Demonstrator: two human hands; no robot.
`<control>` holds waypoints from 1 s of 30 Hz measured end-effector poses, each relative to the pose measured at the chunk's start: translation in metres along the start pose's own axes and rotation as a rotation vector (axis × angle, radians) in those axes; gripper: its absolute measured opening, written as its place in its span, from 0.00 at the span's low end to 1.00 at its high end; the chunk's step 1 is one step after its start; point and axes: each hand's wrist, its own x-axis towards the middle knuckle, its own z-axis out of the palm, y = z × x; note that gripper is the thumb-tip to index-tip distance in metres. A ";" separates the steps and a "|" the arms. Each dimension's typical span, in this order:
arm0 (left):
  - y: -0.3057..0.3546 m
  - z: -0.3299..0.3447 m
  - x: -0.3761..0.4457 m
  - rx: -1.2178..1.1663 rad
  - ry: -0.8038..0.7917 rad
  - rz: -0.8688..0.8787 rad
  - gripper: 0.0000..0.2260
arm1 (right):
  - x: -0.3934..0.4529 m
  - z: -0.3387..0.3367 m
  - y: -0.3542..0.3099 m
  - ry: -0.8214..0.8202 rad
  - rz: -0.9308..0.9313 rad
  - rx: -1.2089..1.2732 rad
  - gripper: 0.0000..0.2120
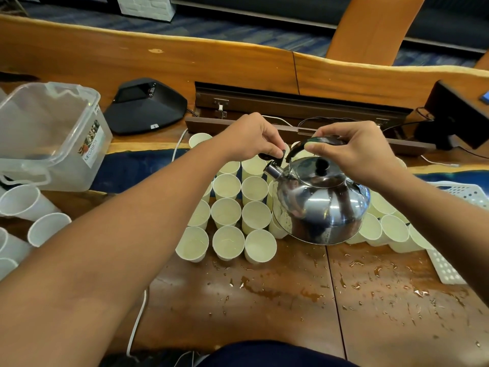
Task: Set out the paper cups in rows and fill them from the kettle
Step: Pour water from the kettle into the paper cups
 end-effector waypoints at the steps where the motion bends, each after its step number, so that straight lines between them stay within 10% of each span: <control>1: -0.001 0.001 -0.001 0.001 0.000 -0.005 0.06 | 0.000 0.001 0.000 -0.006 -0.001 0.000 0.12; 30: -0.008 0.009 -0.001 -0.043 0.010 -0.062 0.06 | 0.003 0.009 0.004 -0.031 -0.011 -0.009 0.05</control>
